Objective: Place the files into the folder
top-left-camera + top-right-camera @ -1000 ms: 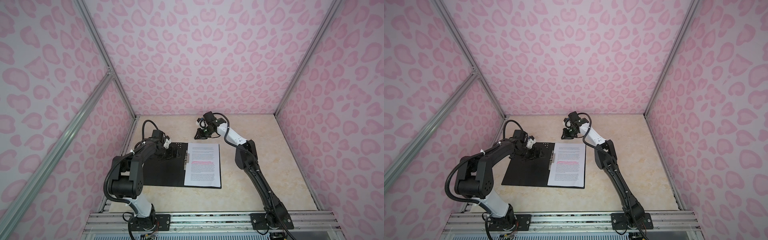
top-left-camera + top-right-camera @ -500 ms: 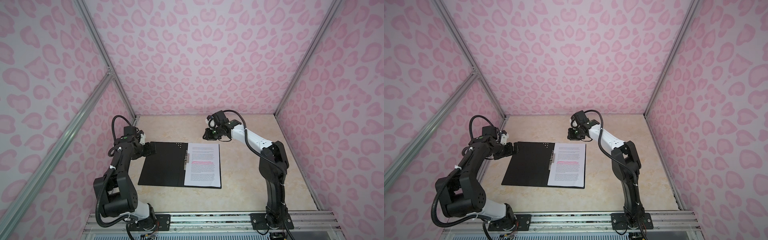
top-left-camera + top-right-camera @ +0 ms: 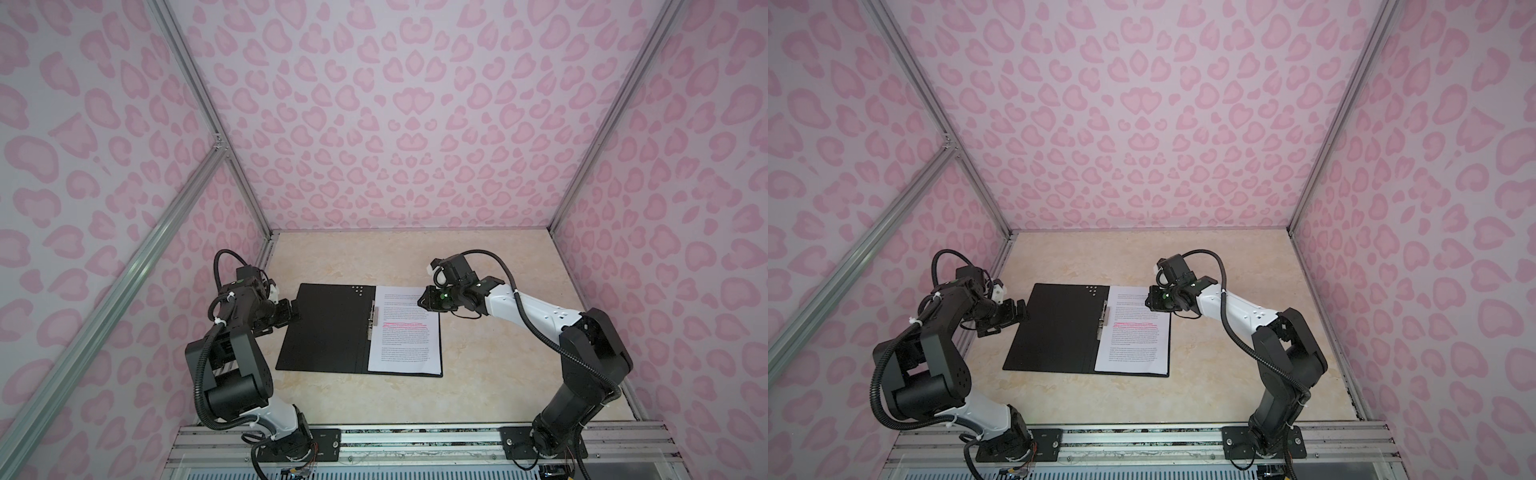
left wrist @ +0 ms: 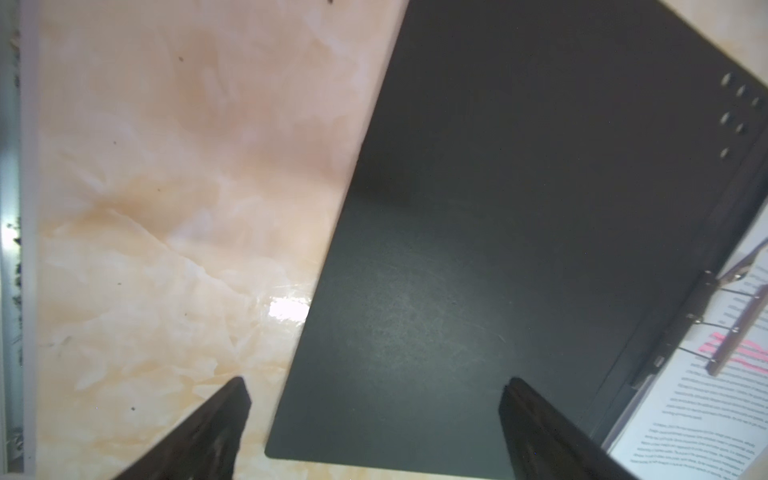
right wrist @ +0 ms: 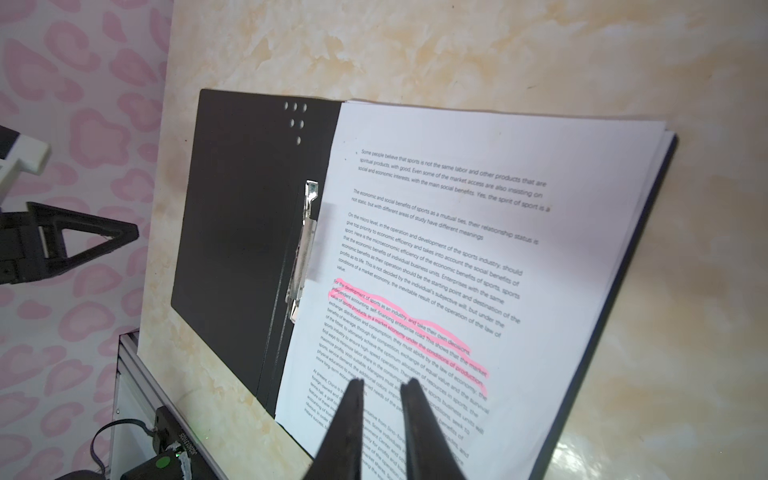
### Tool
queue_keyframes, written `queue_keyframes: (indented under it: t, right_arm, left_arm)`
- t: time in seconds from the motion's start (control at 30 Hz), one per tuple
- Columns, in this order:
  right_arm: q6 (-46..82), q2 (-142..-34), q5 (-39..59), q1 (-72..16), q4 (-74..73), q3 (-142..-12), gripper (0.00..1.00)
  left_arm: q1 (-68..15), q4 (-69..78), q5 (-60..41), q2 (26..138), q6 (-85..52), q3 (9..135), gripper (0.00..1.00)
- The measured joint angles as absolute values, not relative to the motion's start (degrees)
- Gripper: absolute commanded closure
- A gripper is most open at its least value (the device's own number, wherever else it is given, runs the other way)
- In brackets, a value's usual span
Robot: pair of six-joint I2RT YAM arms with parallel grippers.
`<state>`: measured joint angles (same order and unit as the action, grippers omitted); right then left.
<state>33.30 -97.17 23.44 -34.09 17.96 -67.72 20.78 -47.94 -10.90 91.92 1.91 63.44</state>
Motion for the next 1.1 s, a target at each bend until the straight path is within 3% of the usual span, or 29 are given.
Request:
queue_keyframes:
  t: [0.6,1.1]
  right_arm:
    - [33.9,-98.3,22.9,-36.7,20.1,-70.8,0.80]
    - [33.9,-98.3,22.6,-37.1,18.6,-66.9,0.80]
  left_arm:
    - [20.8,-46.3,-12.3,99.1,0.5,59.7,0.04]
    - [20.6,-46.5,-11.0,96.9,1.9,60.9,0.05]
